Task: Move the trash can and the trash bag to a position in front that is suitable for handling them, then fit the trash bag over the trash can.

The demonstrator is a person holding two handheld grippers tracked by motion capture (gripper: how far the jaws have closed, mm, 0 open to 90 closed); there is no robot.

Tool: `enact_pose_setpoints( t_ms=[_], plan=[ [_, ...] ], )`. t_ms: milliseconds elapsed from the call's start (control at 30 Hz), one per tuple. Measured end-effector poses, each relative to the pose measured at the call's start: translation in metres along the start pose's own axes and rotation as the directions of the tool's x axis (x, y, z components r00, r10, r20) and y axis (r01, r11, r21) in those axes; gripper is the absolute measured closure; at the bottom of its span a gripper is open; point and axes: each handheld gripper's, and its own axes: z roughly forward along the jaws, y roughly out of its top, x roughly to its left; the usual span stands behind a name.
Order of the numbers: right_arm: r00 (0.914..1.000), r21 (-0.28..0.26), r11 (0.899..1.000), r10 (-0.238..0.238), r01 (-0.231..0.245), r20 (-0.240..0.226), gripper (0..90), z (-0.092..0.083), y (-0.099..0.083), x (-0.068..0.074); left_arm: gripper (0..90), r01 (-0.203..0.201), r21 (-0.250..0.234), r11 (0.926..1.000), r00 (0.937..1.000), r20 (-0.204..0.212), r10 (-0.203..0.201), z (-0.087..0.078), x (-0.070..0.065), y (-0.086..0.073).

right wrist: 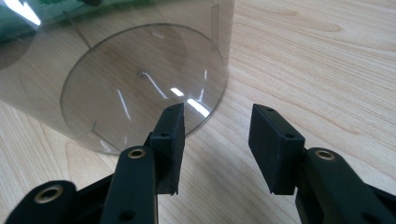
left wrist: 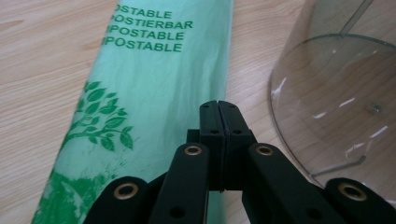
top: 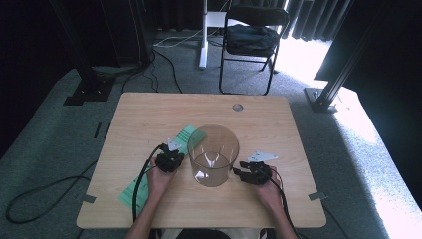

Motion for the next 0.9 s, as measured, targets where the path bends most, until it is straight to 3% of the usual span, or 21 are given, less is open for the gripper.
enact_pose_setpoints(
  t_ms=[133, 333, 533, 700, 900],
  plan=[
    [0.9993, 0.034, 0.999, -0.012, 0.011, 0.037, 50.4, -0.002, -0.003, 0.001, 75.0, 0.011, -0.024, 0.9997, 0.9996, -0.025, -0.011, -0.01, 0.005, -0.004],
    [0.9971, 0.052, 0.998, 0.019, -0.023, 0.073, 47.7, -0.009, -0.017, -0.003, 60.5, 0.01, -0.048, 0.9988, 0.9976, -0.069, -0.013, -0.025, 0.009, -0.013],
    [0.9948, 0.05, 0.998, 0.044, -0.048, 0.092, 46.8, -0.009, -0.025, -0.007, 57.2, 0.039, -0.048, 0.9981, 0.9944, -0.097, -0.043, -0.029, 0.018, -0.03],
    [0.9941, 0.048, 0.998, 0.026, -0.031, 0.105, 45.0, -0.007, -0.025, -0.004, 56.9, 0.078, -0.045, 0.996, 0.9913, -0.103, -0.082, -0.028, 0.026, -0.034],
    [0.9944, 0.037, 0.999, 0.021, -0.025, 0.104, 43.9, -0.006, -0.026, -0.004, 54.1, 0.064, -0.056, 0.9964, 0.993, -0.096, -0.069, -0.029, 0.023, -0.031]
  ],
)
